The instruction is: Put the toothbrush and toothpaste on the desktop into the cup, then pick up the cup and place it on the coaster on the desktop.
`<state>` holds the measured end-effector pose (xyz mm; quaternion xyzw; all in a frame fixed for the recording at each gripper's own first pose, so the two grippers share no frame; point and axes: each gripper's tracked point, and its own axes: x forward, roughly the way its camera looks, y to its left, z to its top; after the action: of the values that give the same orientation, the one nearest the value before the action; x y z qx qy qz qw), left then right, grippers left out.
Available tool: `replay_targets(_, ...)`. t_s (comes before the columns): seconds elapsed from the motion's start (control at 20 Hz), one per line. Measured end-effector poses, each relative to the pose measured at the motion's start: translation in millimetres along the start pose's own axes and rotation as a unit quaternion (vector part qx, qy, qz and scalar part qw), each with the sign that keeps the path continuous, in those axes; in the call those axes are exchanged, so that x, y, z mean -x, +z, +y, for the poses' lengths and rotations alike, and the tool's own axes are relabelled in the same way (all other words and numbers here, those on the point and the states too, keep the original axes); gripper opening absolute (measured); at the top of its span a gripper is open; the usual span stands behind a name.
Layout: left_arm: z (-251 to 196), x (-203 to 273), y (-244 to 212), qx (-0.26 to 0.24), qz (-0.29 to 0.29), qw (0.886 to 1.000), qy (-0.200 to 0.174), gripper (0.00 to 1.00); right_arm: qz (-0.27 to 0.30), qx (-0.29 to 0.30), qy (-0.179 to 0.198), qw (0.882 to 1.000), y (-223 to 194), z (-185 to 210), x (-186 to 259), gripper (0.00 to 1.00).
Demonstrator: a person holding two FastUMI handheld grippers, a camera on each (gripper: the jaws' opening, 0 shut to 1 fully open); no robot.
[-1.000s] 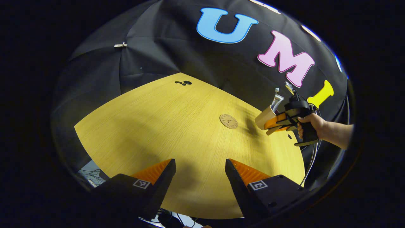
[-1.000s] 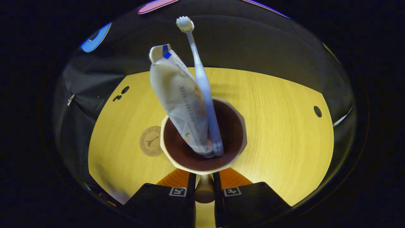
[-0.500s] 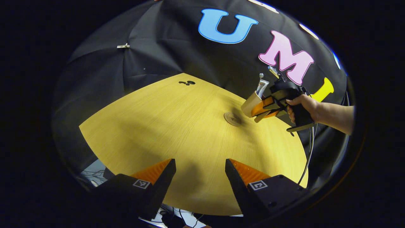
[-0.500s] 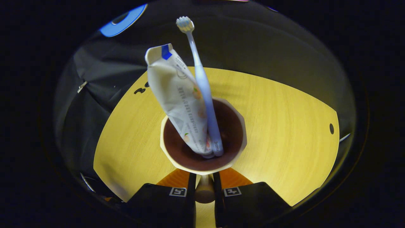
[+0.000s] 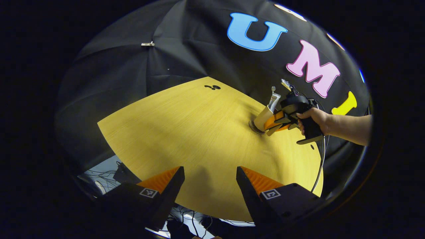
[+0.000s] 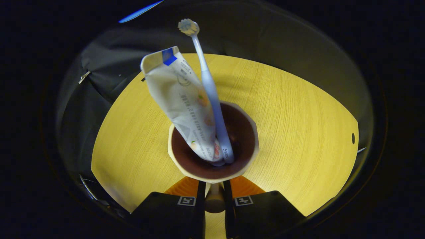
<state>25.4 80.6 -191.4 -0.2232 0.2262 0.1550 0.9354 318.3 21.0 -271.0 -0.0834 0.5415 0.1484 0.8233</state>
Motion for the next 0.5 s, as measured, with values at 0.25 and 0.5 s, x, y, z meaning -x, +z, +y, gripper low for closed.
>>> replay_targets(0.25, 11.2, 2.8, -0.7, 0.011, 0.001, 1.000, 0.010, 0.97, 0.008, 0.003, -0.006, 1.000, -1.6, 0.1, 4.4, 0.28)
replay_targets(0.5, 9.3, 3.2, 4.2, 0.004, -0.004, 1.000, 0.007, 0.97, -0.005, 0.009, -0.009, 1.000, -1.6, -6.3, 8.8, 0.32)
